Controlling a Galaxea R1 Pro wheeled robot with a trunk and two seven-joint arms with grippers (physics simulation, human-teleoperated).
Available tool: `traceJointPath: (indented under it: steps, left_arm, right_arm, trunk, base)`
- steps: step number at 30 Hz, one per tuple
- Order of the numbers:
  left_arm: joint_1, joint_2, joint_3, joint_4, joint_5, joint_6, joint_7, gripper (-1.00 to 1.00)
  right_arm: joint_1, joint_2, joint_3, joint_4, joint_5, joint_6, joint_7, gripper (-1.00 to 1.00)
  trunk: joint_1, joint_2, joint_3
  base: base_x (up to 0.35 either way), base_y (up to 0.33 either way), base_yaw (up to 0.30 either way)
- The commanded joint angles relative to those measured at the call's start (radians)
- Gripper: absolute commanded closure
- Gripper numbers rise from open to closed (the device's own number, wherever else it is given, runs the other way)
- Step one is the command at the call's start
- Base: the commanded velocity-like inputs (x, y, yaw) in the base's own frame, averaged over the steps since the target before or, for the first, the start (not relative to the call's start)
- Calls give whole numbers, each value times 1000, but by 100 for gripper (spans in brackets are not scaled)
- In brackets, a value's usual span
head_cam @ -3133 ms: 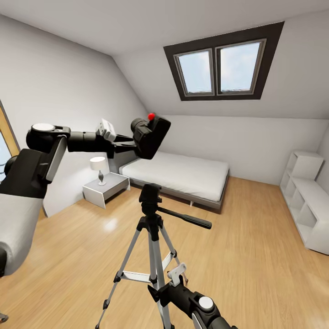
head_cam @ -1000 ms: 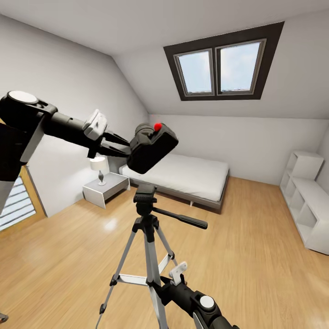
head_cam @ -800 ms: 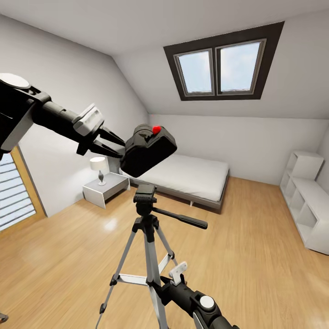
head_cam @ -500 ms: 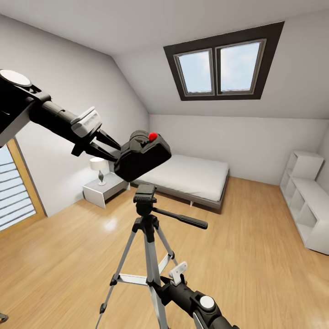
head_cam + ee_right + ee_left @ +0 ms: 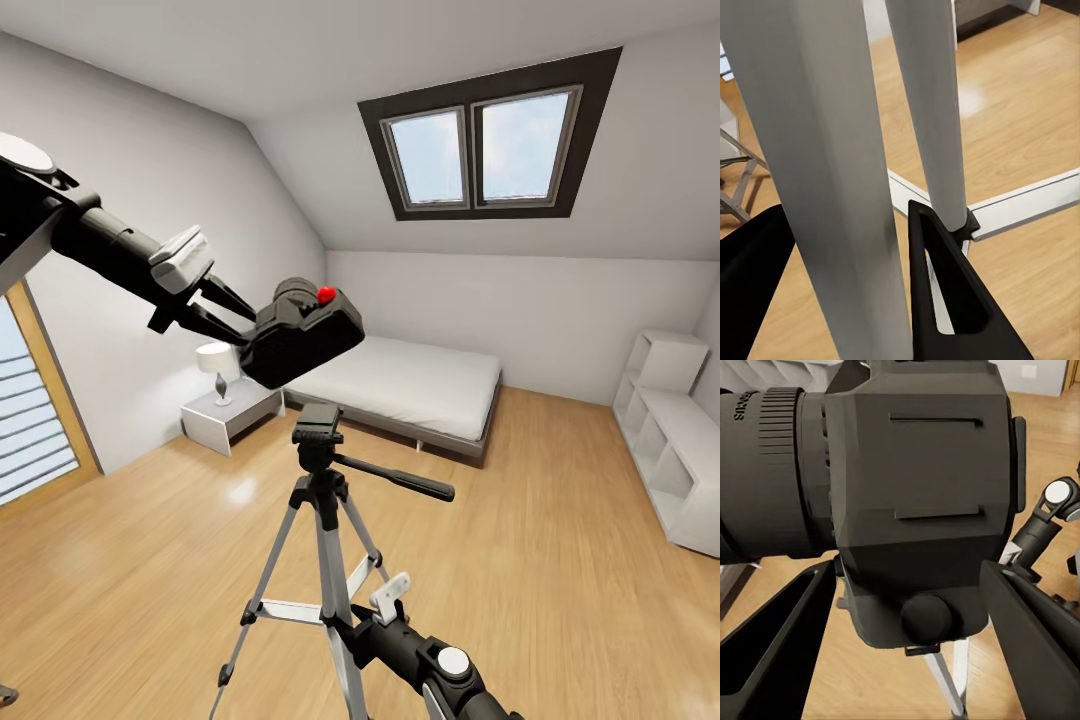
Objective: Attach the digital camera to the camera tripod in the bedroom.
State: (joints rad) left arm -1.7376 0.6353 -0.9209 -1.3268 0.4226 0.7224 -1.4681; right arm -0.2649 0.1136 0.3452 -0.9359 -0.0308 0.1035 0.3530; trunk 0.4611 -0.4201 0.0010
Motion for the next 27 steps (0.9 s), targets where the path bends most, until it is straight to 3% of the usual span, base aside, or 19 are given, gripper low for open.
traceJointPath:
  steps: [1, 2, 7, 16, 21, 27]
  left_arm:
    - [-25, 5, -32, 4, 4, 3, 0, 100]
    - [-38, 5, -72, 6, 3, -9, 0, 100]
    - [-68, 5, -135, 9, 6, -20, -1, 100]
    - [-82, 0, -186, 26, 11, -63, -4, 100]
    - [-92, -9, -252, 56, 13, -78, -4, 100]
    - [-100, -33, -299, 78, 14, -111, -4, 100]
  right_arm:
    - [0, 1, 0, -1, -6, 11, 4, 100]
    - [0, 1, 0, -1, -7, 10, 4, 100]
    - [0, 0, 0, -1, -7, 6, 4, 100]
    - [1, 0, -1, -1, -7, 5, 4, 100]
    - [1, -1, -2, -1, -10, 5, 5, 100]
    - [1, -1, -3, -1, -11, 5, 5, 100]
  trunk:
    - [0, -1, 0]
    - [0, -1, 0]
    - [0, -1, 0]
    - [0, -1, 0]
    - [0, -1, 0]
    - [0, -1, 0]
  base:
    - [0, 0, 0]
    - [0, 0, 0]
    - [0, 0, 0]
    - [0, 0, 0]
    - [0, 0, 0]
    - [0, 0, 0]
